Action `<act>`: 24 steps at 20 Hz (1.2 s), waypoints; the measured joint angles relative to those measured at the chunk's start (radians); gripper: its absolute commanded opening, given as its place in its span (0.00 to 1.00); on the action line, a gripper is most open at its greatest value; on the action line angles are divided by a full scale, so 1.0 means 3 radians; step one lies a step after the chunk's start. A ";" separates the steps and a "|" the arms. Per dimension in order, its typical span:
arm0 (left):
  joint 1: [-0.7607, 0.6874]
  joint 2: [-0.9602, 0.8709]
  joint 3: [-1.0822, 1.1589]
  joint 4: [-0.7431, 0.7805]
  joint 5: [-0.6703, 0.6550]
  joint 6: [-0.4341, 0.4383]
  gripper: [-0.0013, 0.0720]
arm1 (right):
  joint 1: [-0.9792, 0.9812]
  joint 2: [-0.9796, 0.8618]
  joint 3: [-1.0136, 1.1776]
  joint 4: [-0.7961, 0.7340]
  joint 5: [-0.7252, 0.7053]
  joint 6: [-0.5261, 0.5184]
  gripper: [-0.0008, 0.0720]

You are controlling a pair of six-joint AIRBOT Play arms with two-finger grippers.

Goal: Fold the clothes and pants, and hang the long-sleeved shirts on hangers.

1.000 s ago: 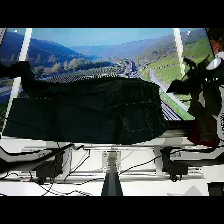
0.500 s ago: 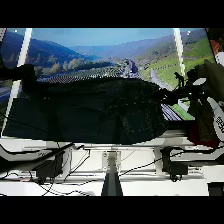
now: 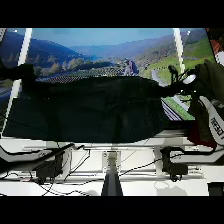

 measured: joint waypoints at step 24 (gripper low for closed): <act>0.0220 -0.0233 0.0000 0.0022 0.0504 0.0043 0.92 | 0.0022 0.0989 0.0233 -0.1214 -0.0067 0.0380 0.07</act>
